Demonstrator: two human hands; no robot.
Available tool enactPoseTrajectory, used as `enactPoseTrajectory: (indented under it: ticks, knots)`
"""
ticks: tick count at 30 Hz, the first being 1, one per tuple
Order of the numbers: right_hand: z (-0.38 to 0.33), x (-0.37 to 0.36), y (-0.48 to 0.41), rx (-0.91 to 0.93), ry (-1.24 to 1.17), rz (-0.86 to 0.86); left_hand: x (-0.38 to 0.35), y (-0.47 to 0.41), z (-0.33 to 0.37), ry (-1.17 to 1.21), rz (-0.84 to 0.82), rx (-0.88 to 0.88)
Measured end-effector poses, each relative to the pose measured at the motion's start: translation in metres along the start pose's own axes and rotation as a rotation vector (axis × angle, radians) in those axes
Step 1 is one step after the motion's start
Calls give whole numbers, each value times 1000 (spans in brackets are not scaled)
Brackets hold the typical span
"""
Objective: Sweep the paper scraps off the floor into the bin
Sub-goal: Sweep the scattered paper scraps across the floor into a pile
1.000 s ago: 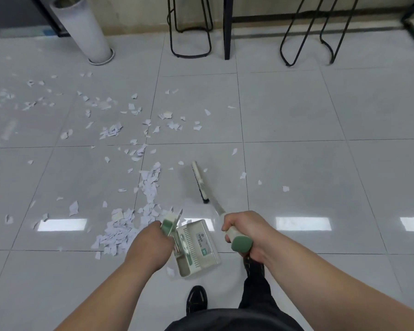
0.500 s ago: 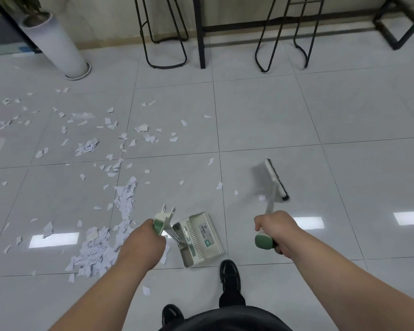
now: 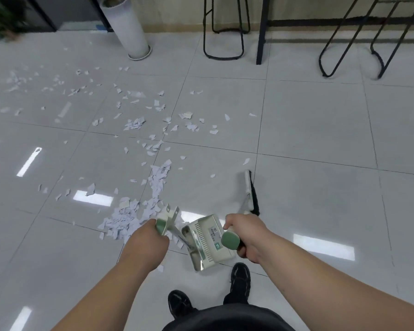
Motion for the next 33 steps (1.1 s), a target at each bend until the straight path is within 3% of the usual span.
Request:
enactPoseTrajectory:
  ticks: [11,16,33]
  knots:
    - [-34,-105,-11,1,206,-264,23,37,-117,228,114,235]
    - [-16,-157,18,73,534,-340,22,62,-177,309,169,339]
    - [100,-312,48,-164,856,-560,-19,158,-361,583,176,573]
Point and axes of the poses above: each hand's wrist, its own y-axis away from the middle knuckle, its own x-axis out of the back of the hand, z = x × y, the point moved 7 cm from there along -y, towards the middle knuckle, and after that the axes turned 3 degrees about -z, right-handed, at the moved point
